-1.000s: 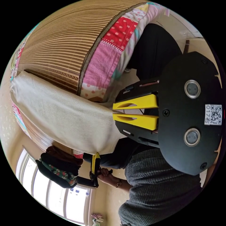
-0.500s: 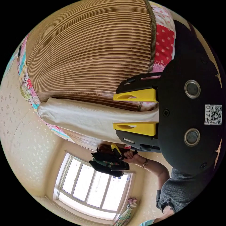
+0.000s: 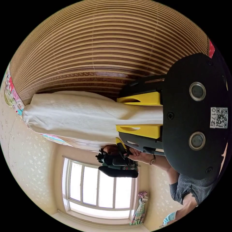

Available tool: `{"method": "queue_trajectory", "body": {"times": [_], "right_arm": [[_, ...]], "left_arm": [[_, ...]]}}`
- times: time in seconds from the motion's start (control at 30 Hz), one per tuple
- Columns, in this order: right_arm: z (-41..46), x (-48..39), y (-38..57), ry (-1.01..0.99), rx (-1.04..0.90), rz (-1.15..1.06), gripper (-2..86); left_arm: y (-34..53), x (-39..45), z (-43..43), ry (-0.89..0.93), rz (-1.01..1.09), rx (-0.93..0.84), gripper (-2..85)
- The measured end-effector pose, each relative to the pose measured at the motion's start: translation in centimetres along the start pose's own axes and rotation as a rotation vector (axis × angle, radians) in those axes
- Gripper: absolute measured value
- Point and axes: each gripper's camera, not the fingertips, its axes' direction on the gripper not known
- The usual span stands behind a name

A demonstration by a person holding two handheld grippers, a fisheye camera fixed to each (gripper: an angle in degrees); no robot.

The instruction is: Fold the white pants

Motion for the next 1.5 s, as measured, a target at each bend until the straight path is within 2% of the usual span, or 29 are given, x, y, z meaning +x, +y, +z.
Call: {"method": "queue_trajectory", "body": {"times": [0.1, 0.17, 0.27, 0.43, 0.6, 0.83, 0.97, 1.07, 1.17, 1.3, 1.37, 1.47, 1.5], "right_arm": [[-0.5, 0.0, -0.1, -0.010, -0.026, -0.016, 7.0], [-2.6, -0.3, 1.5, -0.166, 0.024, -0.087, 5.2], [-6.0, -0.9, 4.6, -0.390, 0.087, -0.166, 3.3], [-11.7, -5.4, 10.7, -0.494, 0.145, -0.371, 2.3], [-17.6, -13.2, 15.7, -0.489, 0.213, -0.584, 2.6], [-28.1, -30.2, 22.4, -0.479, 0.349, -1.024, 5.1], [-32.8, -39.3, 27.1, -0.375, 0.471, -1.221, 6.2], [-35.0, -44.0, 29.7, -0.324, 0.559, -1.289, 6.5], [-36.4, -47.0, 30.6, -0.298, 0.620, -1.301, 6.6], [-36.6, -48.3, 27.6, -0.214, 0.623, -1.170, 6.4], [-35.6, -47.4, 23.1, -0.168, 0.610, -1.077, 6.0], [-33.0, -45.0, 13.8, -0.112, 0.506, -0.870, 5.1], [-32.3, -44.5, 11.8, -0.087, 0.483, -0.833, 5.0]], "left_arm": [[1.2, -0.3, -0.8, 0.077, 0.010, 0.005, 5.6], [2.8, 0.4, -2.0, 0.150, 0.062, 0.047, 5.2], [6.3, 2.8, -4.4, 0.303, 0.201, 0.110, 5.1], [14.8, 9.8, -8.9, 0.447, 0.471, 0.175, 5.1], [21.3, 17.8, -13.9, 0.502, 0.690, 0.279, 5.0], [28.9, 33.3, -24.0, 0.617, 1.032, 0.490, 4.9], [31.8, 40.2, -28.0, 0.645, 1.117, 0.571, 4.9], [34.0, 45.4, -30.3, 0.619, 1.178, 0.636, 5.0], [34.9, 49.5, -31.5, 0.570, 1.259, 0.684, 5.1], [30.3, 51.9, -30.0, 0.526, 1.093, 0.623, 5.3], [26.4, 51.7, -28.3, 0.502, 1.005, 0.586, 5.3], [19.3, 50.6, -24.4, 0.310, 0.835, 0.567, 5.3], [16.5, 50.2, -22.8, 0.194, 0.799, 0.560, 5.3]]}}
